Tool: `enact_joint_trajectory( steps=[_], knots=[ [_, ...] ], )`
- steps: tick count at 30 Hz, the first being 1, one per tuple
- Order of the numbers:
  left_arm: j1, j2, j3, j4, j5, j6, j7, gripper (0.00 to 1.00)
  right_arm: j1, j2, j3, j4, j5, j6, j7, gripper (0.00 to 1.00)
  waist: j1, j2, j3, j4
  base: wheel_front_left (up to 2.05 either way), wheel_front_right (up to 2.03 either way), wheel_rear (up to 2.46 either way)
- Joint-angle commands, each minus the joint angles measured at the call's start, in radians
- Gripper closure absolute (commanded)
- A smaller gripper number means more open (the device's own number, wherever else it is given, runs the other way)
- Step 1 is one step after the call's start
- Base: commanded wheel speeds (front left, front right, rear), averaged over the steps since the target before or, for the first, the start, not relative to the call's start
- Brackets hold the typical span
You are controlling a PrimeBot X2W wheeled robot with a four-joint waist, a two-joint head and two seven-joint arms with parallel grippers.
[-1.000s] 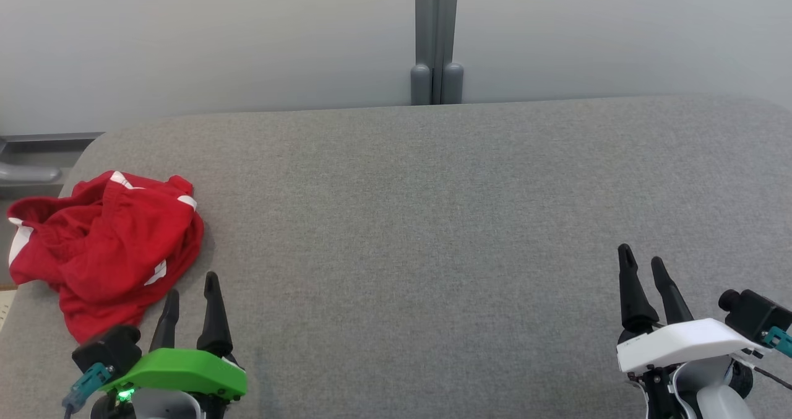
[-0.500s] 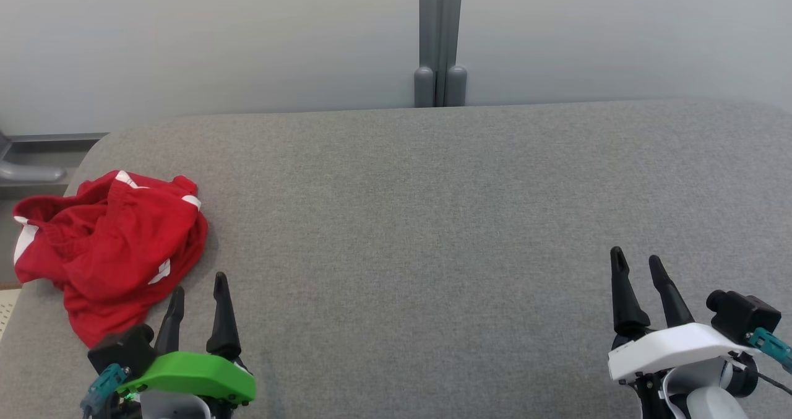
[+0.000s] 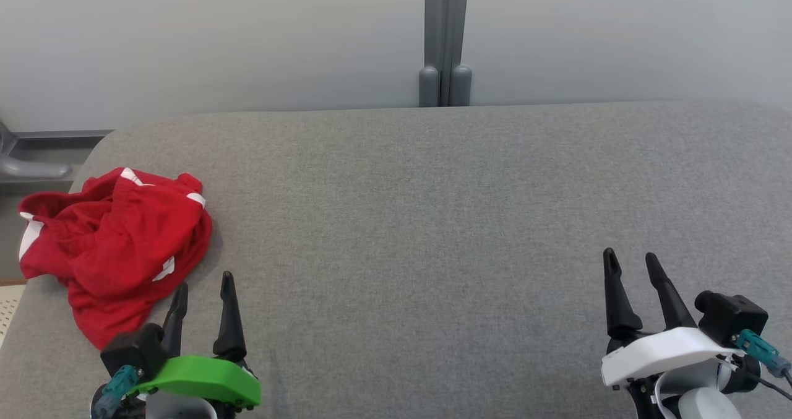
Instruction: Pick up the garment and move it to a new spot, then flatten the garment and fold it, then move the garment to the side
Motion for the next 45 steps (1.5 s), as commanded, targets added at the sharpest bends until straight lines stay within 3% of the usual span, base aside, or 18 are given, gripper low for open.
enact_joint_trajectory(
  steps=[1,31,45],
  knots=[
    [0.008,0.001,-0.001,-0.001,0.023,-0.006,-0.007,0.00,0.010,-0.006,0.005,-0.005,-0.023,0.000,-0.011,0.00,0.0000,0.0000,0.000,0.001,0.00,0.00,0.00],
    [0.004,-0.002,-0.023,0.034,0.201,-0.024,-0.064,0.00,0.016,-0.007,0.032,-0.001,-0.199,0.000,-0.066,0.00,0.0000,0.0000,-0.006,0.011,0.00,0.00,0.00],
    [-0.004,-0.005,-0.021,0.039,0.193,-0.022,-0.062,0.00,0.024,-0.007,0.026,-0.002,-0.175,0.000,-0.065,0.00,0.0000,0.0000,-0.009,0.031,0.00,0.00,0.00]
  ],
)
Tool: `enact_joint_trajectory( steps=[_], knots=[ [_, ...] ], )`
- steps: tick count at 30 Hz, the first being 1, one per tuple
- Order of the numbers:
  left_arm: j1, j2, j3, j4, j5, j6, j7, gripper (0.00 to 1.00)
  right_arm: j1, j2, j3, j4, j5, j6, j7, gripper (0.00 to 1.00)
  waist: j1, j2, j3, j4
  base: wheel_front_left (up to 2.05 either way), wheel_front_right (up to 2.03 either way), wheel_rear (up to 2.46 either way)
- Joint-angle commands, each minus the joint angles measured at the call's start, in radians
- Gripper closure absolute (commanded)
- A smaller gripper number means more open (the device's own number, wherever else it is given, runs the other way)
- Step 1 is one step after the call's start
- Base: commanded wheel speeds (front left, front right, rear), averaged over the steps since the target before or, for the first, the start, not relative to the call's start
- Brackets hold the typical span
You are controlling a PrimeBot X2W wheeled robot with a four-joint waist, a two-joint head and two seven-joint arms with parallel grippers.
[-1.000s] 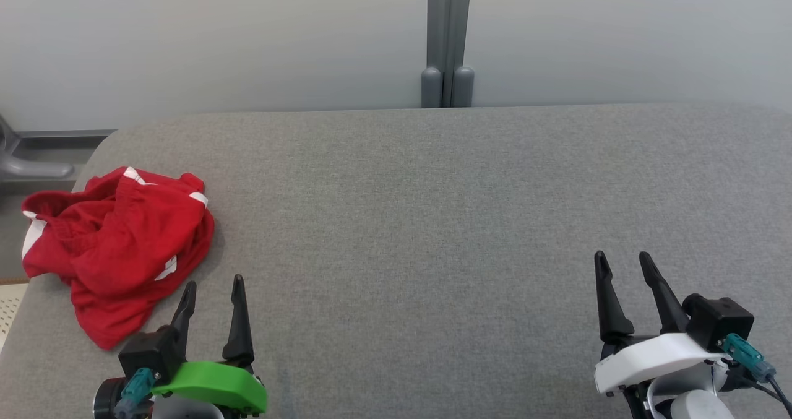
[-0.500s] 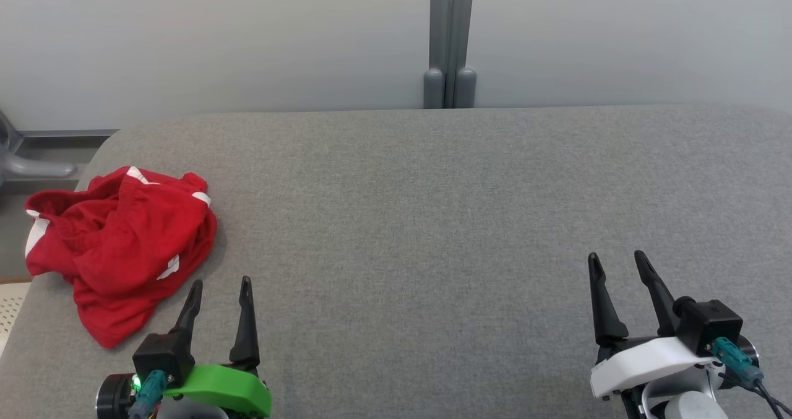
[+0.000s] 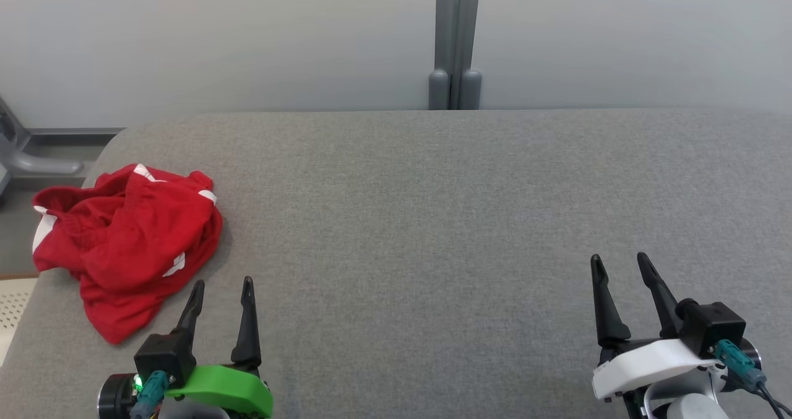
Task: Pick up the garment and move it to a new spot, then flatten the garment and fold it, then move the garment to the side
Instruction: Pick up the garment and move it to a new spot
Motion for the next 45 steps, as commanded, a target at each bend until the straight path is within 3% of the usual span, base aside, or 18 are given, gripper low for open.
enact_joint_trajectory(
  steps=[1,7,19,25,36,40,45],
  knots=[
    [-0.005,-0.002,0.002,0.001,0.004,0.005,-0.002,0.00,0.011,-0.003,0.001,-0.002,0.006,0.000,-0.004,0.00,0.0000,0.0000,-0.001,0.018,0.00,0.00,0.00],
    [-0.012,0.004,0.001,-0.011,0.022,0.007,-0.002,0.00,0.023,-0.003,-0.008,-0.012,-0.005,0.000,-0.003,0.00,0.0000,0.0000,-0.006,0.126,0.00,0.00,0.00],
    [0.001,0.035,0.020,-0.014,0.028,0.024,-0.002,0.00,0.018,-0.003,0.011,-0.021,0.009,0.000,-0.003,0.00,0.0000,0.0000,-0.017,0.421,0.00,0.00,0.00],
    [0.039,0.035,0.073,-0.068,0.011,0.062,-0.002,0.00,-0.038,-0.004,0.074,-0.002,-0.012,0.000,-0.004,0.00,0.0000,0.0000,0.021,0.450,0.00,0.00,0.00],
    [0.078,0.022,0.103,-0.116,0.006,0.080,-0.002,0.00,-0.108,-0.004,0.126,0.046,-0.020,0.000,-0.003,0.00,0.0000,0.0000,0.055,0.470,0.00,0.00,0.00],
    [0.064,0.020,0.101,-0.103,0.006,0.077,-0.002,0.00,-0.109,-0.004,0.115,0.051,-0.026,0.000,-0.003,0.00,0.0000,0.0000,0.057,0.470,0.00,0.00,0.00],
    [-0.028,0.025,0.086,-0.042,-0.031,0.033,0.019,0.00,-0.091,-0.004,0.096,0.051,-0.030,0.000,-0.003,0.00,0.0000,0.0000,0.056,0.469,0.00,0.00,0.00]
  ],
)
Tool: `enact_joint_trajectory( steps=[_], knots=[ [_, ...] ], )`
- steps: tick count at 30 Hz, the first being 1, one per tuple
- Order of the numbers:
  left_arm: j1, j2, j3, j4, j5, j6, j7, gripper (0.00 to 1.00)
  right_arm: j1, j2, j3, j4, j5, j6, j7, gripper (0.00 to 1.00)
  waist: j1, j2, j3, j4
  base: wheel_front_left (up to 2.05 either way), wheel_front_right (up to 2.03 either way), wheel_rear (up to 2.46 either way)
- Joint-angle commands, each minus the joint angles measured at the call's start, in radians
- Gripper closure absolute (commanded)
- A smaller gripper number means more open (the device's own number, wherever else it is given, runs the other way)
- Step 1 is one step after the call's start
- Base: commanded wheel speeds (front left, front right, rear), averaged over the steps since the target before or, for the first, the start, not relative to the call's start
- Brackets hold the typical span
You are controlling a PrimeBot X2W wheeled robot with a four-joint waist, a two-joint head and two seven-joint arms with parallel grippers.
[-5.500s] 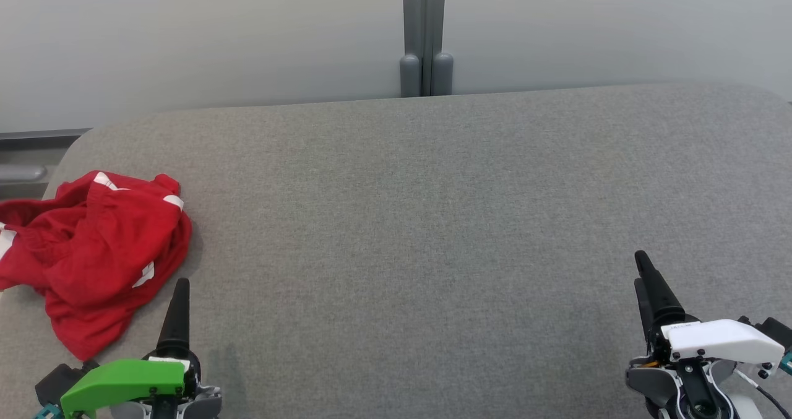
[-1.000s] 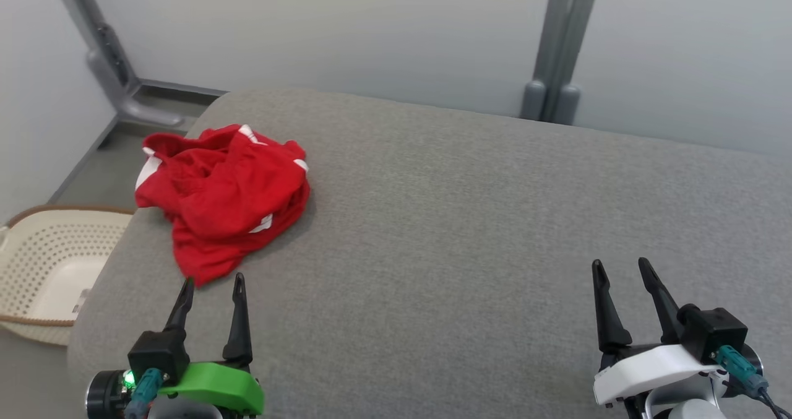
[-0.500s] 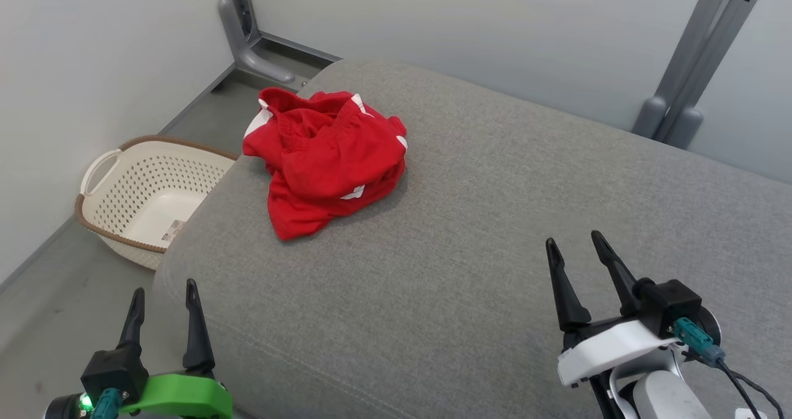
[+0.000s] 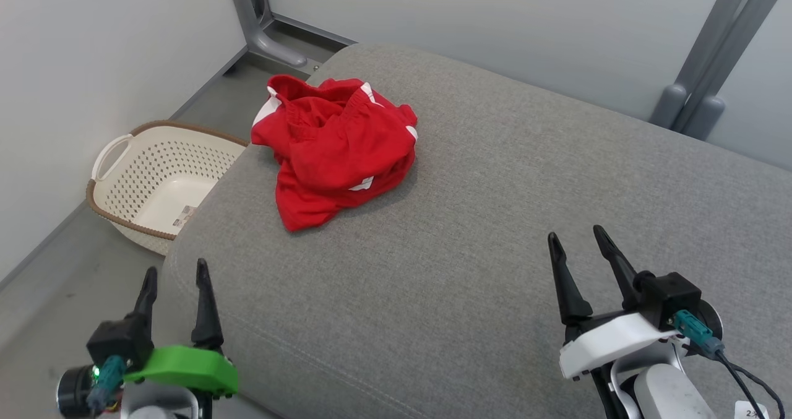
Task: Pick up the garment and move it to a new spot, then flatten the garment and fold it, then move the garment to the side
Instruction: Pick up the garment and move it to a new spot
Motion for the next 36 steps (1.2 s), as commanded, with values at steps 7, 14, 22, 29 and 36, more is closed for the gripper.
enact_joint_trajectory(
  steps=[7,14,22,29,36],
  knots=[
    [-0.270,-0.007,-0.031,0.199,-0.077,-0.060,0.148,0.00,0.042,-0.004,-0.030,-0.043,-0.046,0.000,0.022,0.00,0.0000,0.0000,0.033,-0.004,0.00,0.00,0.00],
    [-0.531,-0.028,-0.023,0.458,-0.174,-0.084,0.255,0.00,0.042,-0.004,0.000,-0.133,-0.107,0.000,0.094,0.00,0.0000,0.0000,0.127,-0.097,0.00,0.00,0.00],
    [-0.725,0.020,0.035,0.669,-0.263,-0.106,0.320,0.00,0.038,-0.005,0.027,-0.245,-0.175,0.000,0.174,0.00,0.0000,0.0000,0.264,-0.261,0.00,0.00,0.00],
    [-0.807,0.080,0.050,0.803,-0.277,-0.090,0.374,0.00,0.040,-0.004,0.017,-0.302,-0.189,0.000,0.192,0.00,0.0000,0.0000,0.337,-0.352,0.00,0.00,0.00],
    [-0.837,0.127,0.032,0.912,-0.247,0.013,0.460,1.00,0.036,-0.004,0.012,-0.292,-0.158,0.000,0.171,0.00,0.0000,0.0000,0.322,-0.386,0.00,0.00,0.00]
  ],
)
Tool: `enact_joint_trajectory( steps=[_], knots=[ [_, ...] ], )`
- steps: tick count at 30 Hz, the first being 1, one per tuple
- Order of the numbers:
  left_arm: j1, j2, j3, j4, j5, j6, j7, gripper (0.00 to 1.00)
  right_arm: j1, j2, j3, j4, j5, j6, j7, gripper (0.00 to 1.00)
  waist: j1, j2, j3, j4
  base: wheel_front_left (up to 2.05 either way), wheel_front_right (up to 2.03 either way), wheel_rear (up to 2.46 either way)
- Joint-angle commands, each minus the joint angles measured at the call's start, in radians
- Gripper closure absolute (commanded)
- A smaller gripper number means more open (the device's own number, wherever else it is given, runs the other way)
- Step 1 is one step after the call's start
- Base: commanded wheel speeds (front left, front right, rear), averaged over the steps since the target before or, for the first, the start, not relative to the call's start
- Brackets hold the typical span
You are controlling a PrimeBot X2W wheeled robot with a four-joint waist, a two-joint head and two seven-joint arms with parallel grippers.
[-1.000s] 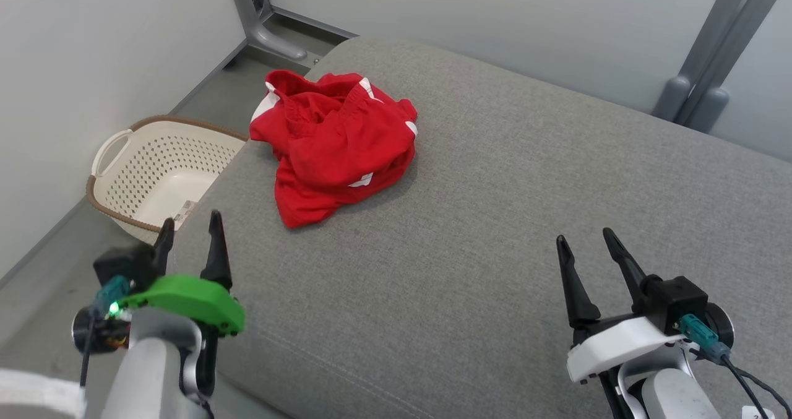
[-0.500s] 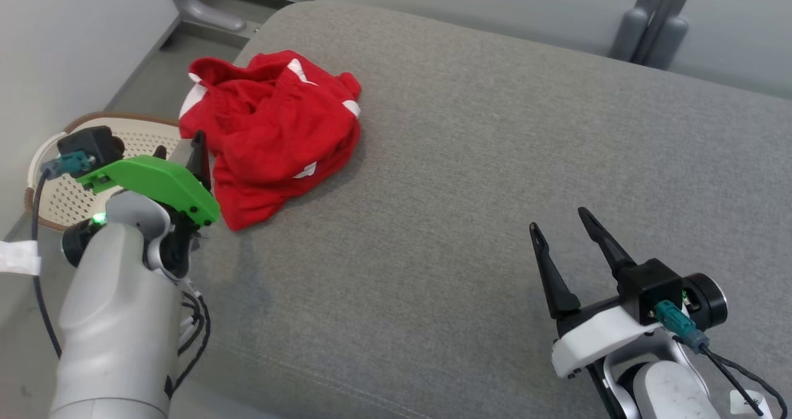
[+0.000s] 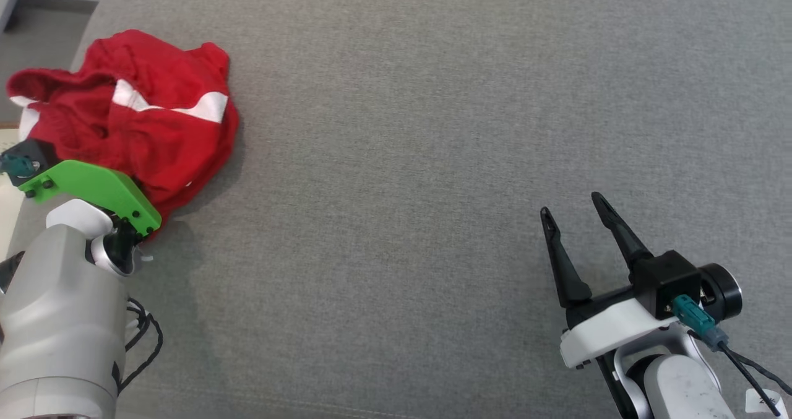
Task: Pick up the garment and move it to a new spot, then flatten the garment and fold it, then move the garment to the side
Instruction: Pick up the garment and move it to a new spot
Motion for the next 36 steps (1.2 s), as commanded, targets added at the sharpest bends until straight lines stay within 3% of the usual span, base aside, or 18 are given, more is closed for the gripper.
enact_joint_trajectory(
  steps=[1,10,14,19,26,36],
  knots=[
    [-0.030,0.014,-0.002,0.003,0.006,0.008,0.002,1.00,-0.006,-0.003,0.001,0.008,0.014,-0.001,-0.012,0.00,-0.0001,0.0000,0.019,-0.051,0.00,0.00,0.00],
    [-0.098,0.081,-0.072,-0.067,0.088,0.021,-0.118,1.00,0.014,-0.003,0.027,0.100,0.096,-0.001,-0.069,0.00,-0.0001,0.0000,-0.166,-0.045,0.00,0.00,0.00],
    [-0.139,0.063,-0.113,-0.118,0.124,0.009,-0.168,1.00,0.037,-0.003,0.039,0.147,0.136,-0.001,-0.094,0.00,-0.0001,0.0000,-0.278,-0.051,0.00,0.00,0.00],
    [-0.207,0.000,-0.163,-0.200,0.148,-0.009,-0.217,1.00,0.049,-0.003,0.057,0.175,0.164,-0.001,-0.107,0.00,-0.0001,0.0000,-0.360,-0.091,0.00,0.00,0.00],
    [-0.270,-0.099,-0.206,-0.284,0.135,-0.051,-0.244,1.00,0.034,-0.003,0.072,0.193,0.170,-0.001,-0.110,0.00,-0.0001,0.0000,-0.388,-0.216,0.00,0.00,0.00],
    [-0.220,-0.158,-0.301,-0.323,0.098,-0.089,-0.220,1.00,-0.004,-0.003,0.079,0.180,0.150,-0.001,-0.094,0.00,-0.0001,0.0000,-0.339,-0.448,0.00,0.00,0.00]
  ],
)
